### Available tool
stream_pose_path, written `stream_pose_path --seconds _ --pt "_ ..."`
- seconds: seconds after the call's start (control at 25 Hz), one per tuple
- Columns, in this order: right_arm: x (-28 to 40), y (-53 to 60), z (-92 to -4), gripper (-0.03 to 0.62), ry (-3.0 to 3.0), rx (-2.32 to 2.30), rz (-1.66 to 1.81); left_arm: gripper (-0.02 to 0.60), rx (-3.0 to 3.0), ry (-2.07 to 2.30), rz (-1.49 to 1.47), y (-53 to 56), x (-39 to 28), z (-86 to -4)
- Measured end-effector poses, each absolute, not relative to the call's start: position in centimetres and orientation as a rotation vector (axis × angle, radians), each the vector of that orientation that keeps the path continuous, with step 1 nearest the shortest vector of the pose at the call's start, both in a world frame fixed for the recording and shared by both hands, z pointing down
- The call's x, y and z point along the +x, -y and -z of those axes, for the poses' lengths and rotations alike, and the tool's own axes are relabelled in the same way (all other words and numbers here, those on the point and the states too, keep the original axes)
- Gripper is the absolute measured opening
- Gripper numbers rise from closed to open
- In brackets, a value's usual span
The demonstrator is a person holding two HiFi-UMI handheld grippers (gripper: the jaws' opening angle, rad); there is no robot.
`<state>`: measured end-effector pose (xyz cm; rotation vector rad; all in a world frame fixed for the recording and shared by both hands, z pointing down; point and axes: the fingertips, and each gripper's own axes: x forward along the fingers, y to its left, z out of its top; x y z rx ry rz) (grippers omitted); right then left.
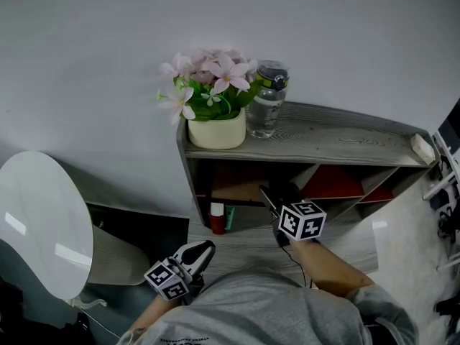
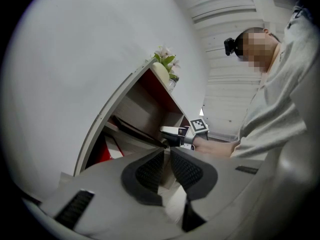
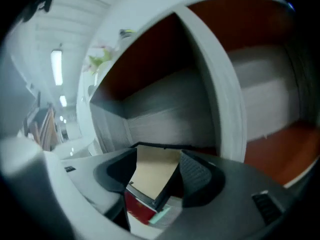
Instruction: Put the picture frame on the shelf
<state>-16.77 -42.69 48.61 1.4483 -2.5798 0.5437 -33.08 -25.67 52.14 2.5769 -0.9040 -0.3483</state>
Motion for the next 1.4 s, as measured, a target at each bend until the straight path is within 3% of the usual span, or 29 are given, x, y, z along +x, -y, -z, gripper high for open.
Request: stream_pose_path --seconds 0.16,0.68,1.4 --pt "-18.0 40.5 -47.5 0.298 2.559 1.347 -0.094 0.044 2.577 0.902 0.352 25.8 -33.1 -52.1" --pt "-18.3 39.4 -52.2 0.291 2.386 1.178 0.087 0.044 2.606 0.876 0.348 26.1 -32.7 -51.5" --pt "-18.8 36.7 -47.5 0.293 2.673 1.058 -0.121 0.044 2.63 0.918 0.37 26.1 -32.8 -50.4"
